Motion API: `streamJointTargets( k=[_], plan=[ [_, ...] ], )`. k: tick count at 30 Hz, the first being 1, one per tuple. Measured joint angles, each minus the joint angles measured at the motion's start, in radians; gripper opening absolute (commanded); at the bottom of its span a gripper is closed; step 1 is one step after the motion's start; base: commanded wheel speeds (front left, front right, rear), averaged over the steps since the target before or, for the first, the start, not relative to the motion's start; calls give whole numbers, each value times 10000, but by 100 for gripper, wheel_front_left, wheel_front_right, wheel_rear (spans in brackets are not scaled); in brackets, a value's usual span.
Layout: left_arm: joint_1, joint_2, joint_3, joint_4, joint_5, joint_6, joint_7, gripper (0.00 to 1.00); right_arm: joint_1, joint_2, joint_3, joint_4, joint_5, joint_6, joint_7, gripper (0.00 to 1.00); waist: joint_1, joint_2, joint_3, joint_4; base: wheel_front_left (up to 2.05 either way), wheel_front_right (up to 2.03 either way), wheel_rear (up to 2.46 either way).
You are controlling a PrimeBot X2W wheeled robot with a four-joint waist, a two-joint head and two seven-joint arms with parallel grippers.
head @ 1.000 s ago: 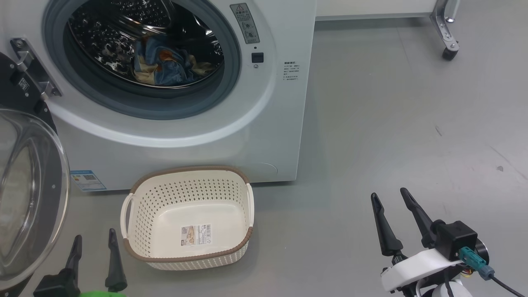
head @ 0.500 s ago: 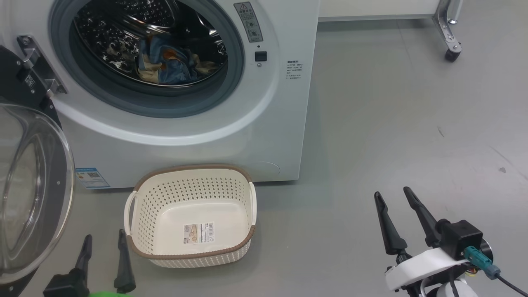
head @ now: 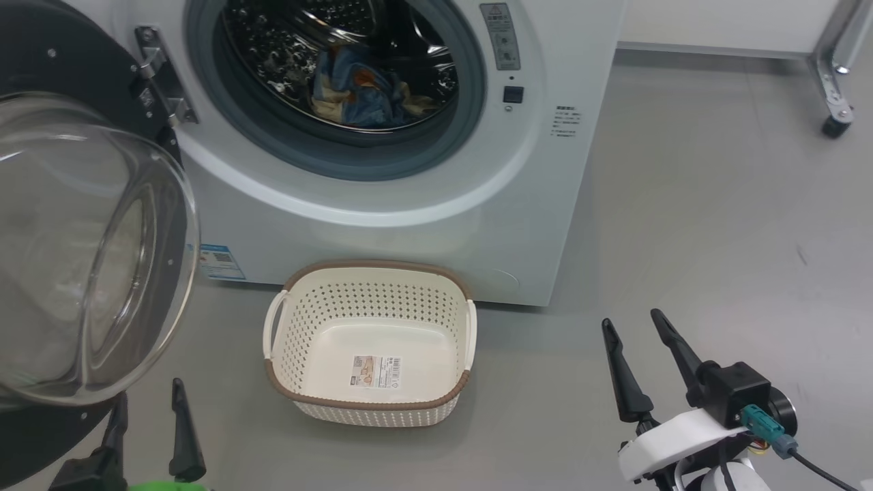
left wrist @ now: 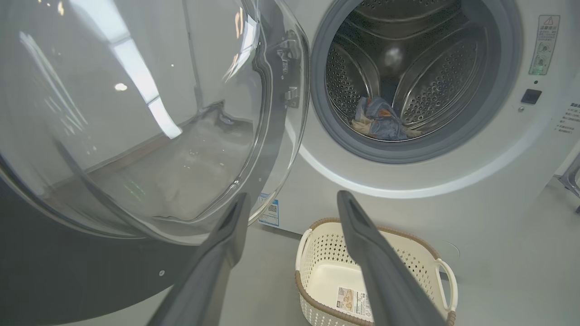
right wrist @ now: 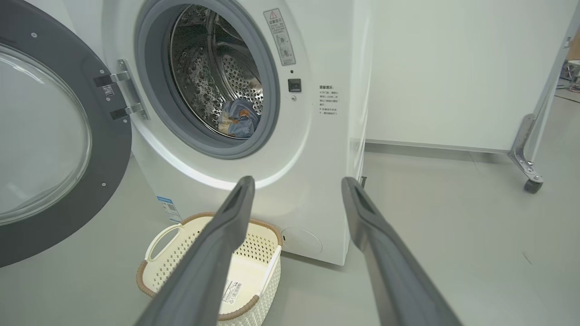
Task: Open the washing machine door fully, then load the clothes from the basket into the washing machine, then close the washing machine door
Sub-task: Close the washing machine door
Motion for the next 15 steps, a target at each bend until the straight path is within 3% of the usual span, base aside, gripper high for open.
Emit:
streamJointTargets(
  k=[15],
  plan=[
    [657,13,543,-650,-420,360,0,100,-495,-247,943,389,207,2,0,100,0,0,-177,2054,0,0,0]
  ],
)
